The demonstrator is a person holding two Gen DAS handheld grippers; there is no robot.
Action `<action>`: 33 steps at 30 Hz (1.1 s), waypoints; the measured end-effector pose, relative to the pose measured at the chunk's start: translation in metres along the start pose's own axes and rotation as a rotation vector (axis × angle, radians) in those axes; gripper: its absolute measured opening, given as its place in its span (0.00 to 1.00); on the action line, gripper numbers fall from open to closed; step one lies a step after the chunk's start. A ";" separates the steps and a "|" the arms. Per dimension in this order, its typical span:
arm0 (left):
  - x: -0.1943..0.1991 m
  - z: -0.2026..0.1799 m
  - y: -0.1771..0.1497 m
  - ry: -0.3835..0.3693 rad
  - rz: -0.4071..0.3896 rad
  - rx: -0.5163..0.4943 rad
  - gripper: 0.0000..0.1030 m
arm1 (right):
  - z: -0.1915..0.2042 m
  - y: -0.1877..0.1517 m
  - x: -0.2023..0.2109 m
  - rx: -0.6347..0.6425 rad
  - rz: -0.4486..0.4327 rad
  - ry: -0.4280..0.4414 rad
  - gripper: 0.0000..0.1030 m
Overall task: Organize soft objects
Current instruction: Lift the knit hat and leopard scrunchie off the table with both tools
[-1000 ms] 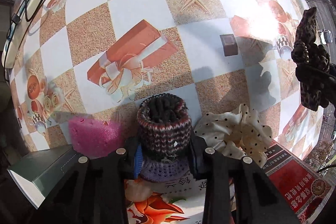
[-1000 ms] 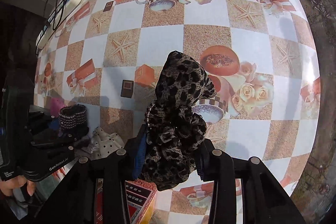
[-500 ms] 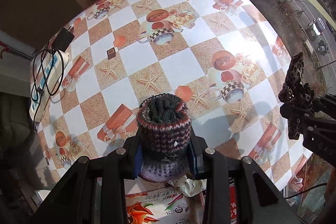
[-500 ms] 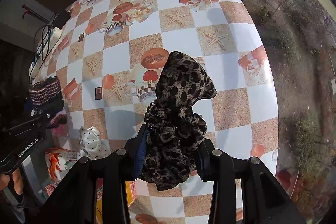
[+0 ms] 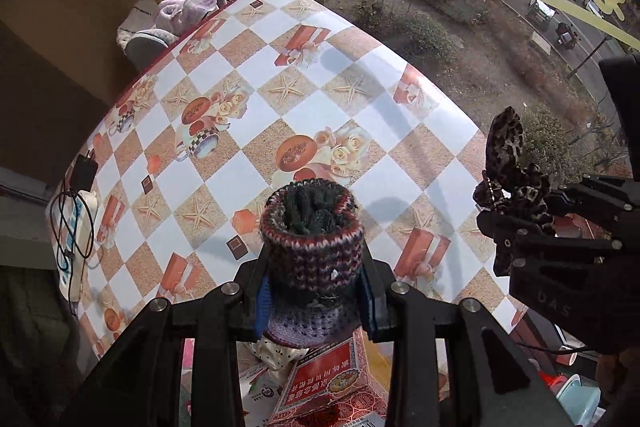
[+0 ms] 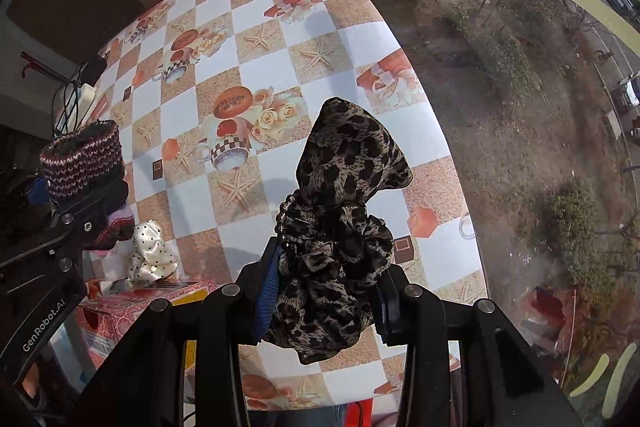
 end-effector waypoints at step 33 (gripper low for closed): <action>0.086 -0.071 -0.080 -0.131 -0.077 -0.235 0.37 | -0.006 -0.095 0.058 -0.153 -0.032 -0.070 0.40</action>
Point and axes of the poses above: each gripper's, at about its wrist camera, not at the fingertips, and x roughly against the way its jaws point, z to its left, y to its top, the point moved 1 cm from there along -x, roughly the way its jaws point, and after that the axes turned 5 degrees about -z, right-handed, at the moved point
